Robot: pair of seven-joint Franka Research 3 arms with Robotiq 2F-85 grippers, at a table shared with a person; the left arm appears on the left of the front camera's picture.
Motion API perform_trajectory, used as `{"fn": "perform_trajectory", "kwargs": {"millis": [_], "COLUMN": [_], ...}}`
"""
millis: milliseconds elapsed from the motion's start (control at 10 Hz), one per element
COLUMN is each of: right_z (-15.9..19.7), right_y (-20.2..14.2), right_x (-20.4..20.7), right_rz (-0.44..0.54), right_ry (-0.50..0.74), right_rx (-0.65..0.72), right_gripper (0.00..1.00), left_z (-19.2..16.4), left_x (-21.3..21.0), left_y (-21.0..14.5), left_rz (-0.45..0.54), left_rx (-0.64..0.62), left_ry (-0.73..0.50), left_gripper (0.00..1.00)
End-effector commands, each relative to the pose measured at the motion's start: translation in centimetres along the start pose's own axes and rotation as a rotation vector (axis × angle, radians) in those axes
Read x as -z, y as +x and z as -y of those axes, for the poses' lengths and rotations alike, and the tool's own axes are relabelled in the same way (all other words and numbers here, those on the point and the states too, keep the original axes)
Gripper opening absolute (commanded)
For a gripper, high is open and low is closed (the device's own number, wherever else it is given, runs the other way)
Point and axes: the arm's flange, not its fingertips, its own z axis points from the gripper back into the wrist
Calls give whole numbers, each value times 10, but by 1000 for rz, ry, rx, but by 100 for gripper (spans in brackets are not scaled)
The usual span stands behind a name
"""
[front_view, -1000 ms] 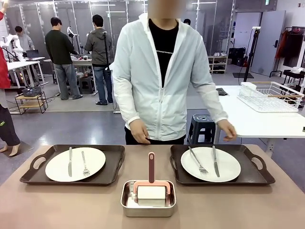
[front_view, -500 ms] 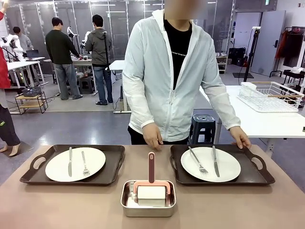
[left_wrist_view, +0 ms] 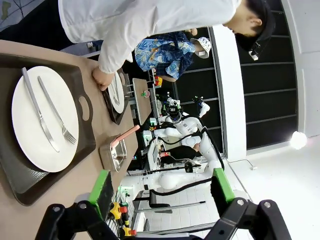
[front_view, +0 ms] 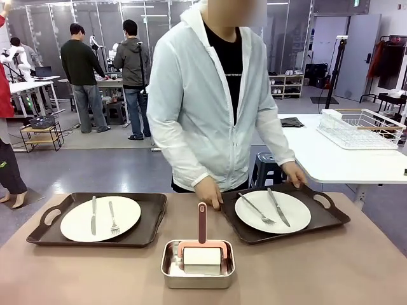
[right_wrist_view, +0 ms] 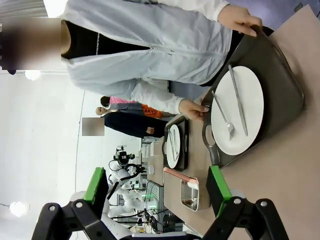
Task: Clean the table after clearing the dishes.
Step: When the left (or right) Handle tray is removed, use the left hand (or right hand) to clean the left (or right) side of the table with the Lint Roller.
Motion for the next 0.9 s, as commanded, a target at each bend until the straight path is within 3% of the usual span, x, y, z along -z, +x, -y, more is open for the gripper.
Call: {"fn": "perform_trajectory", "kwargs": {"millis": [0, 800], "right_z": [-1, -1], "right_y": [-1, -1], "right_x": [-1, -1], "right_rz": [2, 2], "right_ry": [0, 0], "right_rx": [-1, -1], "right_gripper": [100, 100], "left_z": [1, 1], "left_x": [-2, -2], "left_y": [-2, -2], "left_rz": [-1, -1], "left_rx": [-1, -1], "left_ry": [3, 3], "left_gripper": [100, 100]}}
